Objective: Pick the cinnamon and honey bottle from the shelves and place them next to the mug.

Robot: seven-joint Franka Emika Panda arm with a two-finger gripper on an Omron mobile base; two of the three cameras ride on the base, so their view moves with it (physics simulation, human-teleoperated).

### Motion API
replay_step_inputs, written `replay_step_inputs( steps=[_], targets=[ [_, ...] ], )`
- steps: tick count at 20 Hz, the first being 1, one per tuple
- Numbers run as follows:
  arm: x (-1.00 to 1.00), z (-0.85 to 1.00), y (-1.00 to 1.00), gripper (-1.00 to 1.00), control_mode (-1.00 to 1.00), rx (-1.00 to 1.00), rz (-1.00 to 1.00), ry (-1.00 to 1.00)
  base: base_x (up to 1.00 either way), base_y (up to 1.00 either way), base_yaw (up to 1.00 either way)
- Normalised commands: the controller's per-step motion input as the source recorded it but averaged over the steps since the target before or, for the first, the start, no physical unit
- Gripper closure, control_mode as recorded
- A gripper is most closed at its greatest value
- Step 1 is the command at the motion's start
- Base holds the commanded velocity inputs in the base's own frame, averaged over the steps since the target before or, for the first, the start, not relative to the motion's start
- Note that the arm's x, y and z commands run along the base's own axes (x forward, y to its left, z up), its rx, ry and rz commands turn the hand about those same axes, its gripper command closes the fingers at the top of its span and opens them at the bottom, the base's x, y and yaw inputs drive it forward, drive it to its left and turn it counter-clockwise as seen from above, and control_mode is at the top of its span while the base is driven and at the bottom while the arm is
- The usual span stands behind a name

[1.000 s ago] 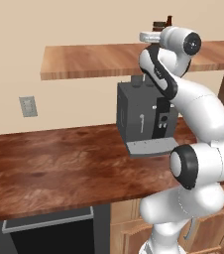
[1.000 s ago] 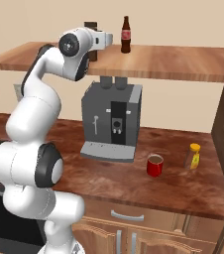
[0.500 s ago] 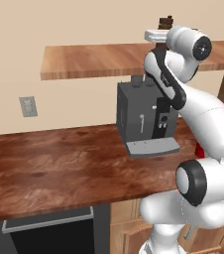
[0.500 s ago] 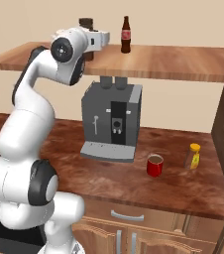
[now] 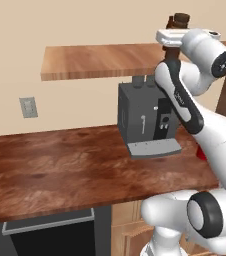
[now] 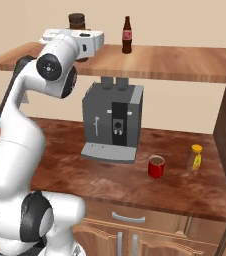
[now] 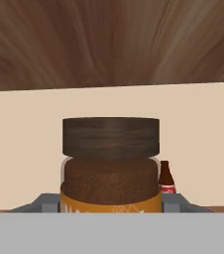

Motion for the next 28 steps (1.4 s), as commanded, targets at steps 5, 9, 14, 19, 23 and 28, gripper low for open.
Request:
replay_step_inputs(
  steps=[5, 9, 14, 19, 23, 28],
  targets=[
    [-0.98, 0.0, 0.03, 1.0, -1.0, 0.0, 0.0, 0.0, 0.0, 0.0, 0.0],
    [-1.0, 0.0, 0.05, 1.0, -1.0, 0.0, 0.0, 0.0, 0.0, 0.0, 0.0],
    [-1.0, 0.0, 0.09, 1.0, -1.0, 0.0, 0.0, 0.0, 0.0, 0.0, 0.0],
    [-1.0, 0.0, 0.05, 1.0, -1.0, 0.0, 0.0, 0.0, 0.0, 0.0, 0.0],
    [-1.0, 0.0, 0.03, 1.0, -1.0, 0.0, 0.0, 0.0, 0.0, 0.0, 0.0],
    [-1.0, -0.16, 0.0, 1.0, -1.0, 0.0, 0.0, -0.04, 0.0, 0.0, 0.0]
  ],
)
